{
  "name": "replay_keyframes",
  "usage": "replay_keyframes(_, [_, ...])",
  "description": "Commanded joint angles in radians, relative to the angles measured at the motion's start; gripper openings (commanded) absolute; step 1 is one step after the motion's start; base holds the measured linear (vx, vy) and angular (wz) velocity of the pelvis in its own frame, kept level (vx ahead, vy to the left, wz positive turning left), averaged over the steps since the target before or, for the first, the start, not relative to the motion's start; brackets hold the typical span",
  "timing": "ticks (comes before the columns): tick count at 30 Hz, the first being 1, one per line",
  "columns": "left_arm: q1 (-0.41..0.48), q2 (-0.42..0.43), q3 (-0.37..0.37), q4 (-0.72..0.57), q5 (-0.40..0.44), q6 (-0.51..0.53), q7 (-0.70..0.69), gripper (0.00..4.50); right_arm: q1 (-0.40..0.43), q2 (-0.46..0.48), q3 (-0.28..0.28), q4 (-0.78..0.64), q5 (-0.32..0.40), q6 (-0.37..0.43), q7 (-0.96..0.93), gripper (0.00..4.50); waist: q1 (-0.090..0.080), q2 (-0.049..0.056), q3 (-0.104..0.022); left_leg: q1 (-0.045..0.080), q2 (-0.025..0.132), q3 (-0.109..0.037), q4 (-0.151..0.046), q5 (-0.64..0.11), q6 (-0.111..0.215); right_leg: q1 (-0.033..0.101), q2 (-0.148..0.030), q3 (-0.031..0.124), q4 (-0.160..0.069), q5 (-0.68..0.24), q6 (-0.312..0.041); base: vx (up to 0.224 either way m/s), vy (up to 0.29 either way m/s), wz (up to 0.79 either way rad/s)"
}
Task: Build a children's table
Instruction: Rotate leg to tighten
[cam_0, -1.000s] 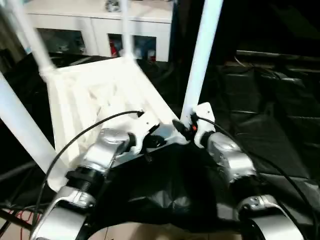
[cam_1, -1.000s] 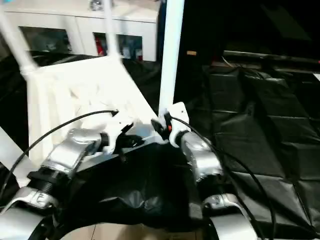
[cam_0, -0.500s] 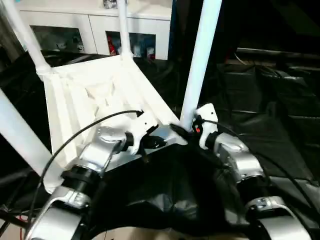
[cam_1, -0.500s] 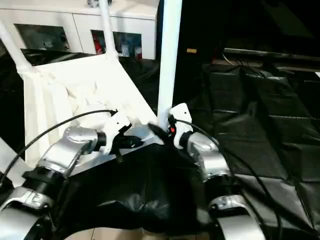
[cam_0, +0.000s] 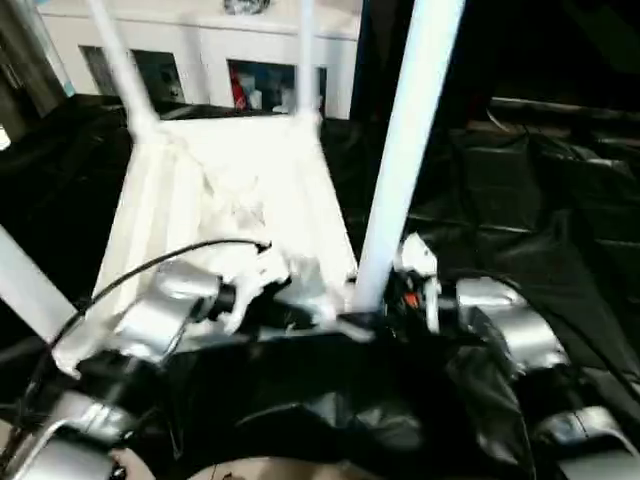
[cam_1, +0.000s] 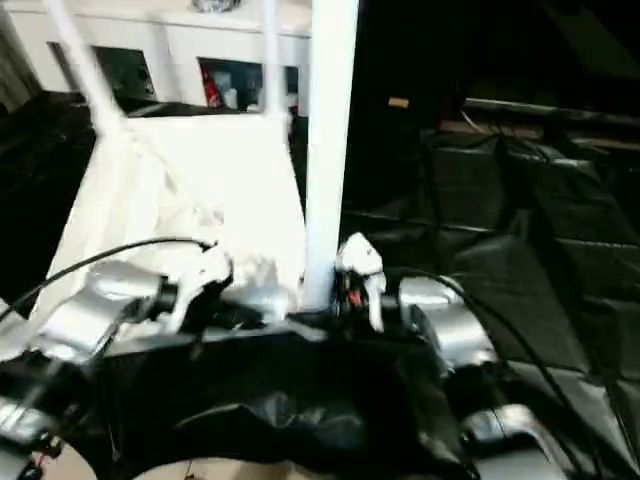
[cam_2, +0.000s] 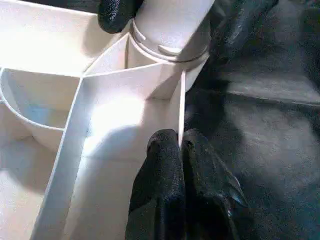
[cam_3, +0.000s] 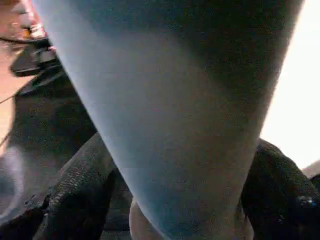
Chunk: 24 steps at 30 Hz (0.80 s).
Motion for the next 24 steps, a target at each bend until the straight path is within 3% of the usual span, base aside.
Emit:
replay_keyframes(1, [-0.004,-0.005,-0.023,-0.050,-0.037,0.003,-0.046,0.00,0.027,0.000,0.063,-0.006,-0.015,0.039,0.038,3.24,0.000,0.005,-0.051,-0.011,-0.003,0.019,-0.066,-0.163,0.054,0.060,-0.046,0.022,-0.063,-0.114,-0.254,0.000,0.000,0.00])
replay_keyframes(3, [-0.002,0.001,-0.024,-0.053,-0.037,0.006,-0.053,0.00,0.029,-0.002,0.065,-0.013,-0.016,0.041,0.044,3.24,-0.001,0.005,-0.051,-0.010,-0.004,0.019,-0.066,-0.165,0.049,0.059,-0.047,0.023,-0.064,-0.129,-0.247,0.000,0.000,0.00])
replay_keyframes(8, [0.006,0.009,-0.036,-0.069,-0.045,0.022,-0.063,0.00,0.040,-0.002,0.084,-0.039,-0.011,0.054,0.055,2.75,0.000,0.010,-0.054,-0.009,-0.004,0.019,-0.064,-0.149,0.046,0.059,-0.045,0.022,-0.060,-0.095,-0.253,0.000,0.000,0.00])
replay_keyframes(12, [0.007,0.000,-0.032,-0.068,-0.046,0.027,-0.053,0.00,0.046,0.003,0.088,-0.043,-0.013,0.047,0.041,2.57,-0.001,0.007,-0.054,-0.009,-0.005,0.019,-0.064,-0.147,0.047,0.060,-0.045,0.022,-0.060,-0.085,-0.255,0.000,0.000,0.00])
replay_keyframes(14, [-0.013,-0.049,-0.011,-0.022,-0.023,0.005,0.038,0.00,0.059,0.056,0.066,-0.023,-0.017,0.017,-0.048,2.52,-0.002,0.007,-0.052,-0.009,-0.006,0.020,-0.063,-0.149,0.045,0.058,-0.045,0.023,-0.062,-0.093,-0.252,0.000,0.000,0.00])
replay_keyframes(19, [-0.056,-0.118,0.023,0.044,0.006,0.002,0.183,0.00,0.040,0.140,0.008,0.059,-0.019,0.016,-0.215,2.33,-0.009,0.003,-0.043,-0.004,-0.009,0.017,-0.070,-0.246,0.018,0.051,-0.047,0.024,-0.085,-0.327,-0.193,0.000,0.000,0.00])
replay_keyframes(21, [-0.090,-0.163,0.037,0.080,0.029,0.012,0.287,0.00,0.016,0.198,-0.024,0.125,-0.042,-0.013,-0.362,2.24,-0.011,0.000,-0.042,-0.004,-0.010,0.016,-0.070,-0.253,0.008,0.045,-0.048,0.025,-0.091,-0.392,-0.166,0.000,0.000,0.00])
replay_keyframes(22, [-0.105,-0.188,0.046,0.097,0.036,0.021,0.337,0.00,0.004,0.225,-0.035,0.157,-0.061,-0.016,-0.450,2.21,-0.015,0.000,-0.040,-0.005,-0.014,0.012,-0.072,-0.267,-0.003,0.044,-0.050,0.022,-0.098,-0.473,-0.133,-0.055,-0.011,-0.02])
replay_keyframes(24, [-0.122,-0.218,0.057,0.117,0.046,0.037,0.405,0.00,-0.008,0.251,-0.033,0.194,-0.099,-0.049,-0.557,2.21,-0.019,-0.002,-0.040,-0.008,-0.014,0.010,-0.072,-0.271,-0.001,0.042,-0.050,0.021,-0.103,-0.510,-0.108,0.000,0.000,0.00])
